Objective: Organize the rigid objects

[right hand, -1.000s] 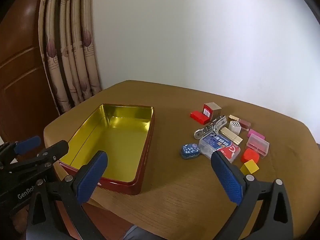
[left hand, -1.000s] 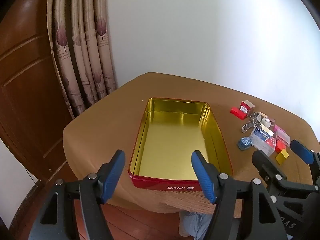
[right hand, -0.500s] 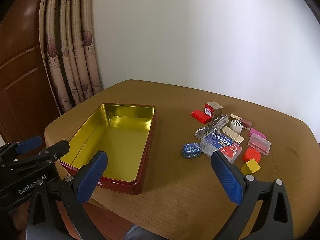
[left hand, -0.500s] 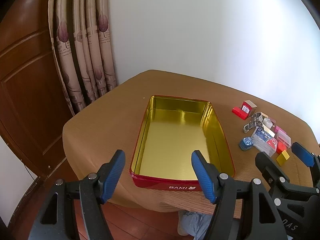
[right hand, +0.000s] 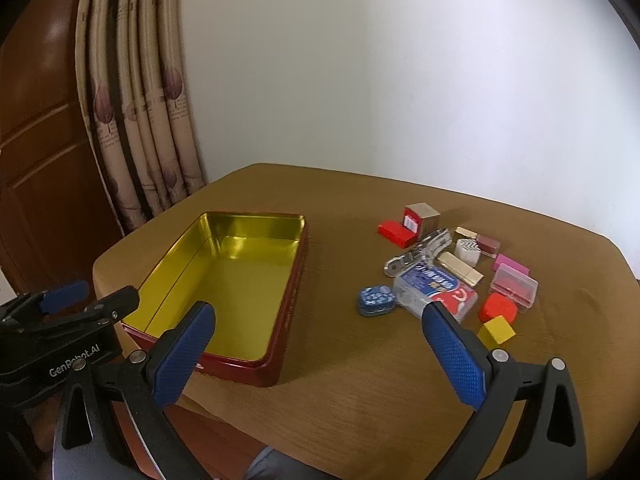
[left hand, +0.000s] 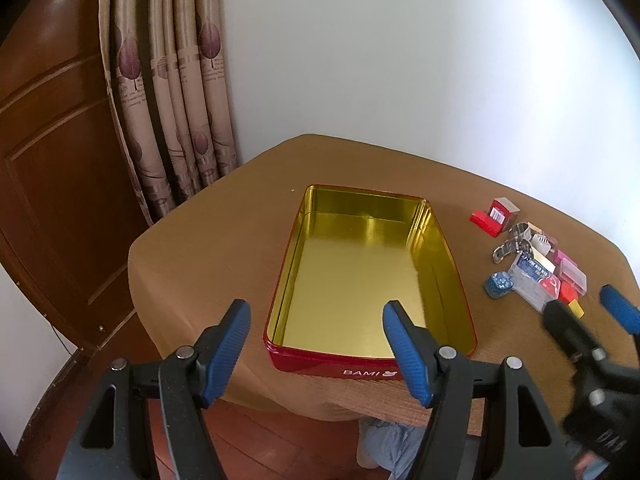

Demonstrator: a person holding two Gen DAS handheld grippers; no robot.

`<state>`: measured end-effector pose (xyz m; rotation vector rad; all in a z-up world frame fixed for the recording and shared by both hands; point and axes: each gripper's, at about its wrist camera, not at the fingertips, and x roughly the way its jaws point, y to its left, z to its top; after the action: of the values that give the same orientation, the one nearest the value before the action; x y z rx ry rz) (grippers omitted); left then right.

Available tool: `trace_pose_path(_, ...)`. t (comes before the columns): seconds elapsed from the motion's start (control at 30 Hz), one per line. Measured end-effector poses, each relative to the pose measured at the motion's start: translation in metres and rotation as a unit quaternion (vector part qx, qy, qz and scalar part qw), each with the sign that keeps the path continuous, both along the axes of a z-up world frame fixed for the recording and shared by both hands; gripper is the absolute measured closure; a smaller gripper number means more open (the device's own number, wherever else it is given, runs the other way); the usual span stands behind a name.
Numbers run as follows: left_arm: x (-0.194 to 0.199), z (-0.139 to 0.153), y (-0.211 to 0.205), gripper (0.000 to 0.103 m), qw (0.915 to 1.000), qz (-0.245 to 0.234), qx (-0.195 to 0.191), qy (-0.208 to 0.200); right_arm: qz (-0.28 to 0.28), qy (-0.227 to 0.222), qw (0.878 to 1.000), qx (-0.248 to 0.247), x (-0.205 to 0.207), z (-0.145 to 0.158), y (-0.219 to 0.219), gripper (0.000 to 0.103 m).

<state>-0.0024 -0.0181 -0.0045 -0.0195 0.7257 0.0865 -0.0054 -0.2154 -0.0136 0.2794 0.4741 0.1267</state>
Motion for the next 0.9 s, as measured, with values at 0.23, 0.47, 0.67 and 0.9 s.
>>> trace_pose_path(0.23,0.0,-0.002,-0.005,0.033,0.9999,-0.005,0.011,0.006,-0.041,0.007,0.999,0.004,-0.012,-0.012,-0.056,0.0)
trace_pose_path(0.47,-0.001,-0.006,-0.022,0.033,0.999,-0.026,0.034,0.013,-0.136,0.051,0.989,0.01,-0.009,-0.053,-0.146,0.0)
trace_pose_path(0.67,-0.002,-0.012,-0.052,0.033,0.9953,-0.049,0.079,0.025,-0.219,0.094,0.971,0.01,0.003,-0.092,-0.224,0.0)
trace_pose_path(0.9,0.001,-0.017,-0.083,0.033,0.9927,-0.077,0.082,0.046,-0.27,0.131,0.954,-0.023,0.023,-0.131,-0.283,0.0)
